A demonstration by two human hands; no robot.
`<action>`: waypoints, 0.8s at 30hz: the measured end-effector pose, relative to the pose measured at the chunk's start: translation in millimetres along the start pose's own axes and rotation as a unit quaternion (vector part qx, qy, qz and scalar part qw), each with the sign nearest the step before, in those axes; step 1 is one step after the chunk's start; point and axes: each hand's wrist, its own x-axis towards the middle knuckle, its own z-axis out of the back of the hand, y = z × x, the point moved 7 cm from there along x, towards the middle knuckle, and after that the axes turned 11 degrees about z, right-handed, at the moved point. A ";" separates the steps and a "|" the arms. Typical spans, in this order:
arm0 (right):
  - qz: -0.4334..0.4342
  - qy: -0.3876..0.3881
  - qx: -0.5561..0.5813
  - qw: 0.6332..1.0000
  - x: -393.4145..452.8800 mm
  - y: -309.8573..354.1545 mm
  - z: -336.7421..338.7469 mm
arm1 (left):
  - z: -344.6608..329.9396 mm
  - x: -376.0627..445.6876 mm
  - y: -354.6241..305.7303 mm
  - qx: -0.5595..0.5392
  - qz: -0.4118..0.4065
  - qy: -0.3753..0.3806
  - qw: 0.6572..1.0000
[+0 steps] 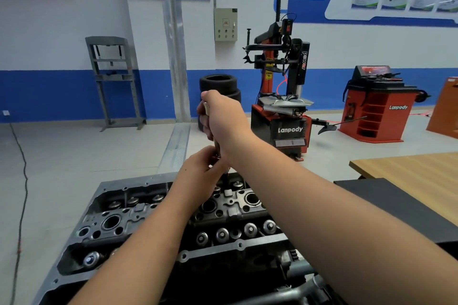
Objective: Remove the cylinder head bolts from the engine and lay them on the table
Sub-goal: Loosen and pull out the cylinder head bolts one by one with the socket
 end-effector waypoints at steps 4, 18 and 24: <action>-0.032 0.026 0.081 0.996 1.3 -4.2 0.1 | -5.2 -2.3 3.9 -0.008 0.003 0.018 1.000; 0.046 -0.090 -0.003 0.995 -12.3 -3.9 18.3 | -10.9 -2.0 3.7 -0.019 -0.010 0.054 0.998; 0.073 -0.068 0.040 0.994 -2.1 -2.5 13.7 | -12.0 -4.2 1.8 -0.033 -0.016 0.061 0.997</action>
